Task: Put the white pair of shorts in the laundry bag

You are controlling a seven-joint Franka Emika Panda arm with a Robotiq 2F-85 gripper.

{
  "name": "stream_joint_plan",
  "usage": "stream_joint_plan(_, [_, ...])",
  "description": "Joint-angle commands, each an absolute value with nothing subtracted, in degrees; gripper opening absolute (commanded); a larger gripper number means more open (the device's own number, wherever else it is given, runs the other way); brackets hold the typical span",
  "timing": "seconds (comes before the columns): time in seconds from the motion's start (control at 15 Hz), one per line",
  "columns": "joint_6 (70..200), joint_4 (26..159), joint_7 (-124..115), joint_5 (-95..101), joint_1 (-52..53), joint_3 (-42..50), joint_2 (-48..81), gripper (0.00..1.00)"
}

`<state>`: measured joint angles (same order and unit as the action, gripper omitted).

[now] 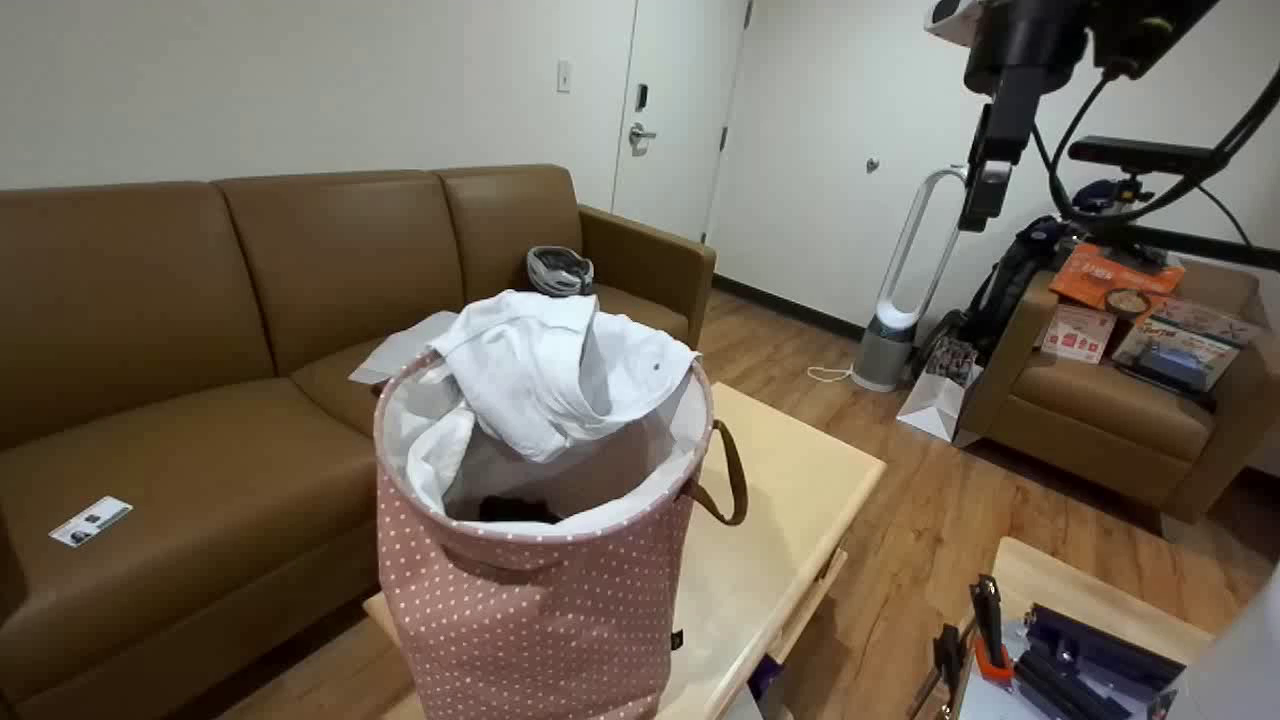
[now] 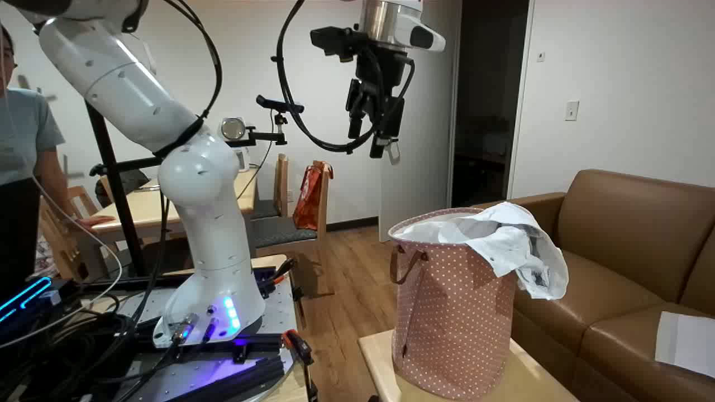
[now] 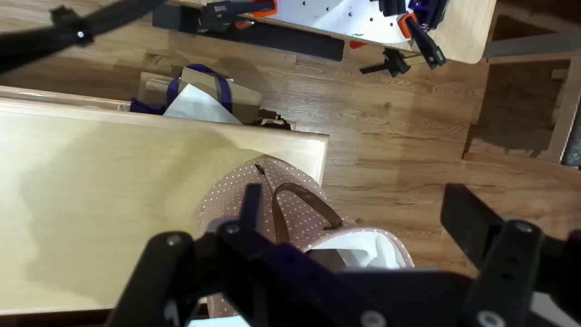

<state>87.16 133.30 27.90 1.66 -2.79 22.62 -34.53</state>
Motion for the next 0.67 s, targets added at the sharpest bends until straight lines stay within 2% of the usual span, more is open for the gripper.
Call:
stream_joint_plan(0.0, [87.1, 133.2, 28.6, 1.0, -4.4, 21.4, -34.1, 1.0])
stream_joint_plan(0.33, [92.3, 132.9, 28.8, -2.9, -1.8, 19.7, -31.5, 1.0])
stream_joint_plan(0.6, [101.4, 134.0, 27.2, -5.1, -0.3, 15.6, -27.6, 1.0])
